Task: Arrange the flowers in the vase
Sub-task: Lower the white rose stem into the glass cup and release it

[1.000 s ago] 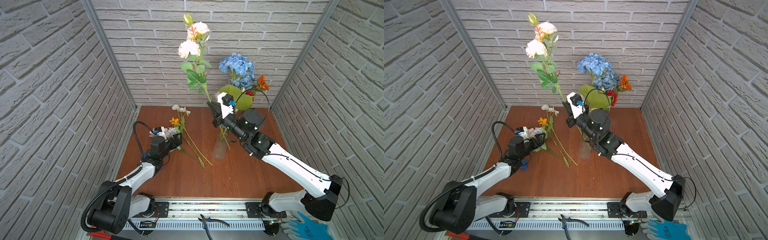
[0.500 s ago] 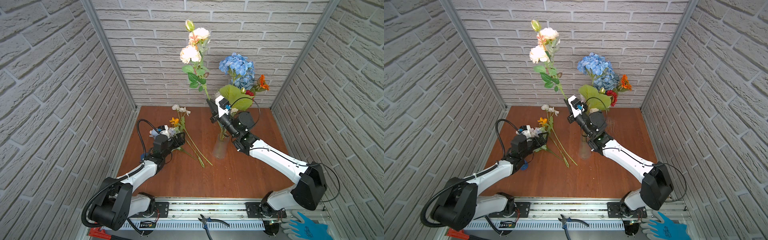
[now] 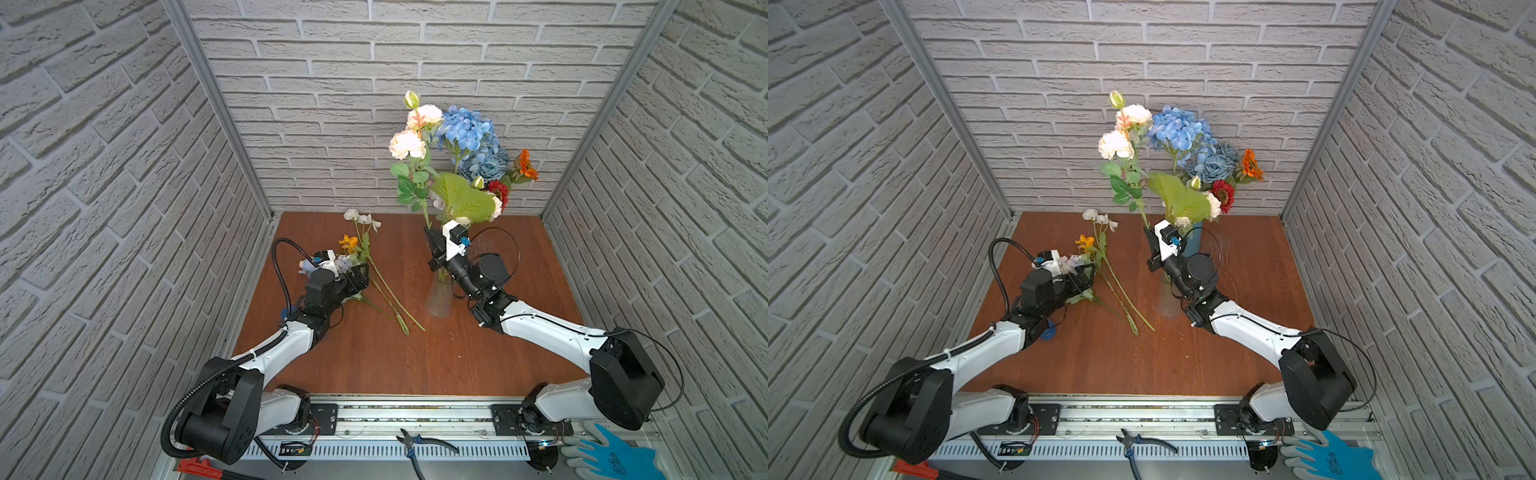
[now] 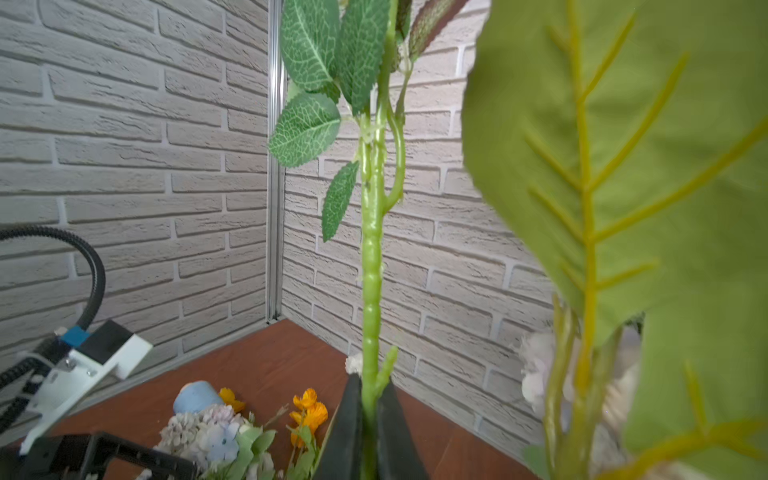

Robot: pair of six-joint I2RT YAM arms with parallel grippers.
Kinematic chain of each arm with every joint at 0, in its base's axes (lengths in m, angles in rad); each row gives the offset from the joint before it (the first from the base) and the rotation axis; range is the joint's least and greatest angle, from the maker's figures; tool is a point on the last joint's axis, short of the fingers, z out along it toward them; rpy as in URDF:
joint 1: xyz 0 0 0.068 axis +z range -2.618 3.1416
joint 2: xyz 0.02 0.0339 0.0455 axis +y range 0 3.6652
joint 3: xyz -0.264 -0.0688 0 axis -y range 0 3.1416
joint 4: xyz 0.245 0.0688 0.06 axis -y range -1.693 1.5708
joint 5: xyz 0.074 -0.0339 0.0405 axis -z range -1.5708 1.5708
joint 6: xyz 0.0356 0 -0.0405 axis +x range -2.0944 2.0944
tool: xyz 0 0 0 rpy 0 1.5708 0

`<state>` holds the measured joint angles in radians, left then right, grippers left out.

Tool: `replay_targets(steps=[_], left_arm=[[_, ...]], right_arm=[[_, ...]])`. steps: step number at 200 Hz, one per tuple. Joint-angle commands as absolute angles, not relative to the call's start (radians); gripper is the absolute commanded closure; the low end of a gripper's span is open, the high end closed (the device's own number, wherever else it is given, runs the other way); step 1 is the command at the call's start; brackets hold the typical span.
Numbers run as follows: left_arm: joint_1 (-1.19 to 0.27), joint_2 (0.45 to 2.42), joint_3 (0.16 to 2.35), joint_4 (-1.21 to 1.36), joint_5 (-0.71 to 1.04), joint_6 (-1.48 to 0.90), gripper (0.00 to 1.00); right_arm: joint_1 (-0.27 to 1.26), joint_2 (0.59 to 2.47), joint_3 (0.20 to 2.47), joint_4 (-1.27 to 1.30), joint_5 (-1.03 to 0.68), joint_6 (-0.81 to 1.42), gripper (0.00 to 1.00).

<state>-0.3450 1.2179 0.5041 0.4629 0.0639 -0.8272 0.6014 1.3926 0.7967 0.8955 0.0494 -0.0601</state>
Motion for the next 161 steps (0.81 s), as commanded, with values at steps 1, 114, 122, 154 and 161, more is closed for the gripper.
replay_targets(steps=[1,114,122,154,161], left_arm=[[-0.358,1.229,0.54,0.493,0.052,-0.817,0.02],[-0.391,1.162,0.609,0.315,-0.067,-0.733,0.02],[-0.388,1.142,0.61,0.297,-0.087,-0.718,0.02],[-0.34,1.088,0.612,0.241,-0.11,-0.707,0.02],[-0.326,1.08,0.61,0.233,-0.109,-0.709,0.02]], right_arm=[[0.604,1.338,0.733,0.972,0.124,-0.004,0.94],[0.607,1.282,0.594,0.832,0.222,-0.046,0.73],[0.609,1.276,0.591,0.823,0.221,-0.046,0.69],[0.623,1.213,0.62,0.702,0.192,-0.075,0.51],[0.631,1.194,0.639,0.638,0.193,-0.079,0.47]])
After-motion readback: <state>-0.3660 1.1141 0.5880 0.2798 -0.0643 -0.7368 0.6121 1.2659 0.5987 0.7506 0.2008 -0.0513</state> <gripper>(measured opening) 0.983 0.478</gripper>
